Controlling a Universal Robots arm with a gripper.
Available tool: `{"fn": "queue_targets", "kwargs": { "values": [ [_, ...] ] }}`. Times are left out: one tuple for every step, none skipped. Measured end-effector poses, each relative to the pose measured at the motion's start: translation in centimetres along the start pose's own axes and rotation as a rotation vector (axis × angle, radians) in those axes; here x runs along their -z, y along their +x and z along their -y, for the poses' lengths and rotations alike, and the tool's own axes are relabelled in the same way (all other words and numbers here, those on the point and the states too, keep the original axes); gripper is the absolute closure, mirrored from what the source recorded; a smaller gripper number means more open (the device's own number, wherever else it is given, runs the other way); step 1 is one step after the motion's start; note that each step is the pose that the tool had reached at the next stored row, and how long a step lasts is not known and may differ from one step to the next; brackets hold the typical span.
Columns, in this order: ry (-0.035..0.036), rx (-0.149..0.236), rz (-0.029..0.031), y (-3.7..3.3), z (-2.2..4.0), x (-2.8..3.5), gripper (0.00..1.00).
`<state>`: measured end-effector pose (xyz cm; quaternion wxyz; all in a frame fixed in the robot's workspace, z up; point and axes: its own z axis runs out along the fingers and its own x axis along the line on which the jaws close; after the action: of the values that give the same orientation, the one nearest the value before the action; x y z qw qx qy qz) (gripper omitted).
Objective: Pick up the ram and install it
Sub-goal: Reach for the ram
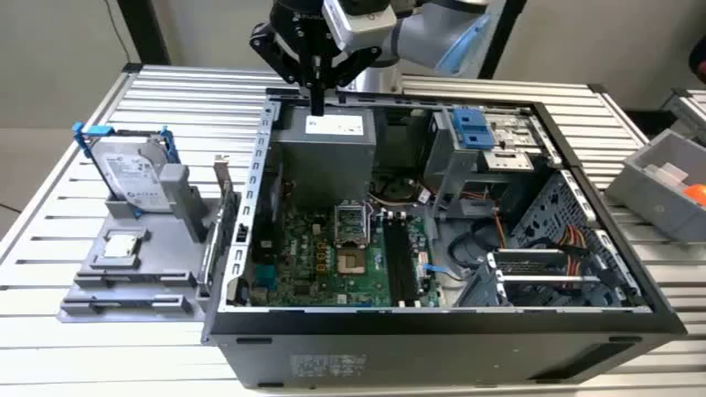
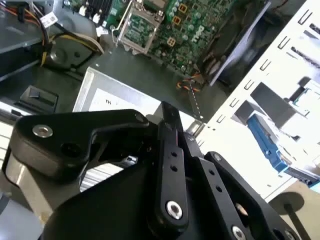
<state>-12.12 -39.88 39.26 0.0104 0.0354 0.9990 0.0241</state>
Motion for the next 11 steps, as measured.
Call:
{"fn": "queue_targets", "kwargs": {
  "values": [
    [0.0000, 0.000, 0.0000, 0.00, 0.00, 0.00, 1.00],
    [0.0001, 0.000, 0.0000, 0.00, 0.00, 0.00, 1.00],
    [0.0000, 0.000, -0.0001, 0.00, 0.00, 0.00, 1.00],
    [0.0000, 0.000, 0.0000, 0.00, 0.00, 0.00, 1.00],
    [0.0000, 0.000, 0.0000, 0.00, 0.00, 0.00, 1.00],
    [0.0000, 0.000, 0.0000, 0.00, 0.00, 0.00, 1.00],
    [0.0001, 0.000, -0.0001, 0.00, 0.00, 0.00, 1.00],
    [0.0000, 0.000, 0.0000, 0.00, 0.00, 0.00, 1.00],
    [0.0000, 0.000, 0.0000, 0.00, 0.00, 0.00, 1.00],
    [0.0014, 0.000, 0.0000, 0.00, 0.00, 0.00, 1.00],
    [0.0021, 0.000, 0.0001, -0.03, 0.00, 0.00, 1.00]
  ]
}}
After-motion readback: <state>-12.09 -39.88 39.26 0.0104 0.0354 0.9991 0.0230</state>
